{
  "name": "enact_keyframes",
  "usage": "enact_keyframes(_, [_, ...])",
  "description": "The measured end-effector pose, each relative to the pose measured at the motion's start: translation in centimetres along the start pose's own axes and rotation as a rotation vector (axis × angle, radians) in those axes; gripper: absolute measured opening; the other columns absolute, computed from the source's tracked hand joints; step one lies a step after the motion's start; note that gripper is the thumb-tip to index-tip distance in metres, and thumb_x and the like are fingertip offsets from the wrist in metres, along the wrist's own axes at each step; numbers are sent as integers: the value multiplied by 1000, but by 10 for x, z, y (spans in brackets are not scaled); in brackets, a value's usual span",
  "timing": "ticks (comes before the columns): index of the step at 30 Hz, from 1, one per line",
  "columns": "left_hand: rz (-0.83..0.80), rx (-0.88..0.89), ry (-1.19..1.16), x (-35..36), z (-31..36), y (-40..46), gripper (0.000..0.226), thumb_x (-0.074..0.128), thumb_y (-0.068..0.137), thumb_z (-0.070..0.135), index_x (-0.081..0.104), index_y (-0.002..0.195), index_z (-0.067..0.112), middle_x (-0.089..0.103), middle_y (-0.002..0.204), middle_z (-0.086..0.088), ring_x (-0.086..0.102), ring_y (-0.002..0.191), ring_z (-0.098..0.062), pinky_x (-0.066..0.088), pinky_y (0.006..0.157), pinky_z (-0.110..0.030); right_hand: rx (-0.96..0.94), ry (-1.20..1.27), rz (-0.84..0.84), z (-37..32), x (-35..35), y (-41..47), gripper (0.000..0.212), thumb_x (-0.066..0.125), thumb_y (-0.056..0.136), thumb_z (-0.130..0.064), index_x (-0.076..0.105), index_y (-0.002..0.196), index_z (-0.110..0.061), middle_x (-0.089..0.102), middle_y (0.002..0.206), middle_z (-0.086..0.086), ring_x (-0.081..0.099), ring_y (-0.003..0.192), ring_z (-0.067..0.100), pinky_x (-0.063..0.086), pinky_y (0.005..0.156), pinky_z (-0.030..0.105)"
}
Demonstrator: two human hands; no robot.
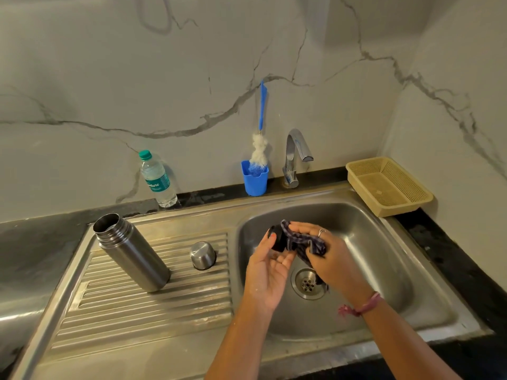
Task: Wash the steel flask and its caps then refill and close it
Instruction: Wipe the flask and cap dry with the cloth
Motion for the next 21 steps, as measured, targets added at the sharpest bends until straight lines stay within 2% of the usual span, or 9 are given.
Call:
enact_keyframes(1, [9,10,1,1,-2,0,50,65,89,14,54,134,-3,61,130,-24,61,118,-31,53,99,-39,-33,-37,-21,-3,2,0,52,53,76,9,66,120,-16,65,121,-8,57,116,-1,43,104,21])
enact_keyframes(4, [17,31,-7,3,0,2,58,66,83,18,51,137,1,67,117,-18,65,105,-24,54,96,-36,-140,-91,-65,-8,7,-2,52,55,76,7,66,121,-16,64,123,-9,55,118,-1,39,103,14])
enact_keyframes(8, [14,-1,-32,5,-3,-1,48,62,87,9,55,134,9,66,127,-19,67,109,-27,57,92,-37,29,44,-8,-4,-4,8,48,50,75,-1,65,115,-22,66,115,-12,59,111,-1,42,99,13])
enact_keyframes(10, [23,-17,-49,2,-4,1,43,61,89,6,58,132,12,68,122,-16,68,106,-25,58,87,-34,18,-3,-22,-7,-2,7,48,54,79,5,64,116,-23,64,116,-14,58,111,0,41,97,9])
enact_keyframes(12, [11,-16,-31,0,-1,3,38,60,89,6,60,126,9,71,111,-13,68,98,-22,58,83,-31,-51,-27,-54,-9,2,3,53,54,77,14,65,120,-16,64,121,-10,57,115,0,41,100,13])
enact_keyframes(14, [-11,-19,7,0,2,2,34,60,85,4,62,119,5,71,103,-13,67,93,-21,58,84,-31,-64,-13,-52,-6,-1,2,55,53,75,13,66,120,-16,65,122,-9,57,117,0,41,102,15])
enact_keyframes(17, [-28,-28,15,4,2,-1,35,61,83,0,63,118,1,69,106,-18,66,95,-24,59,87,-34,-12,-4,2,-3,-6,6,59,51,75,16,64,117,-25,65,118,-12,57,115,-1,41,102,15])
enact_keyframes(19, [-36,-15,-1,6,0,0,33,64,83,4,64,116,2,69,107,-18,67,96,-23,59,86,-33,-52,-46,-40,-7,-2,5,57,52,75,15,65,119,-20,65,121,-8,57,117,1,41,104,18])
enact_keyframes(21, [-36,9,-10,7,1,2,32,63,84,7,64,116,4,69,108,-16,66,98,-23,58,86,-32,-111,-73,-79,-11,3,2,55,52,74,11,66,120,-16,65,122,-7,55,119,1,39,104,16])
Point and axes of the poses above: each hand's wrist, its own y-axis towards the middle knuckle, its own x-axis out of the palm, z = x × y, the point moved 1 cm from there along y, towards the middle knuckle
